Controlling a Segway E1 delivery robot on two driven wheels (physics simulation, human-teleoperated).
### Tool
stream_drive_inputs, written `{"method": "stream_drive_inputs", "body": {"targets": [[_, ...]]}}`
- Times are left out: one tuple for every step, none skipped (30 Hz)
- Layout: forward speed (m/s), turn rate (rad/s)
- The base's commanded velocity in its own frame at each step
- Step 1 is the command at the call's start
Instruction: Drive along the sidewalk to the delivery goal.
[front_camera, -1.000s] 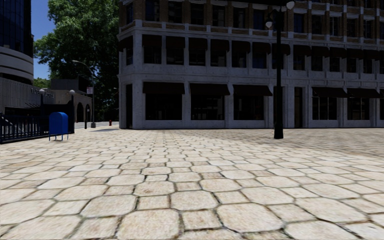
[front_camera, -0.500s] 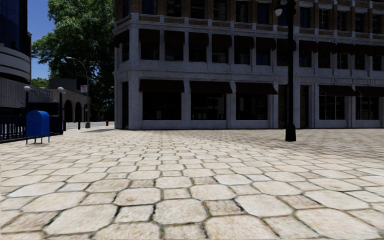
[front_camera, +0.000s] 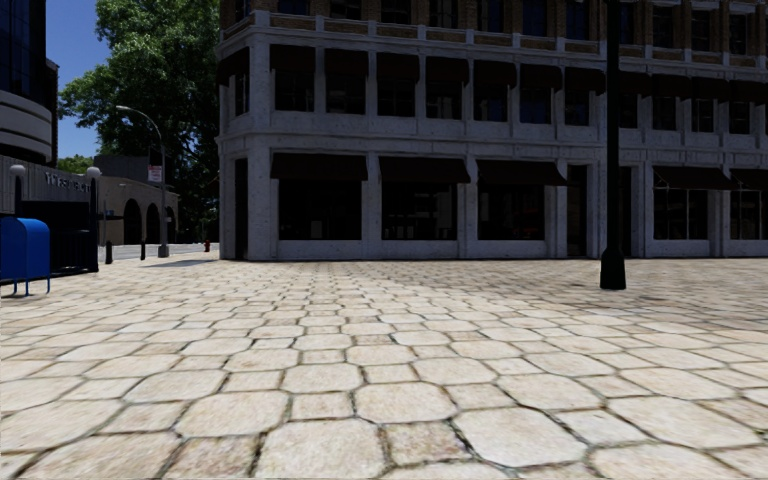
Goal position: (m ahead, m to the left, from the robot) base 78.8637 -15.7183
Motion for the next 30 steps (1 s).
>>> {"method": "stream_drive_inputs", "body": {"targets": [[2.0,0.0],[2.0,0.0],[2.0,0.0],[2.0,0.0],[2.0,0.0],[2.0,0.0],[2.0,0.0],[2.0,0.0],[2.0,0.0],[2.0,0.0],[2.0,0.0],[2.0,0.0],[2.0,0.0],[2.0,0.0],[2.0,0.0],[2.0,0.0],[2.0,0.0],[2.0,0.0],[2.0,0.0],[2.0,0.0],[2.0,0.0],[2.0,0.0],[2.0,0.0],[2.0,0.0],[2.0,0.0],[2.0,0.0],[2.0,0.0],[2.0,0.0],[2.0,0.0],[2.0,0.0]]}}
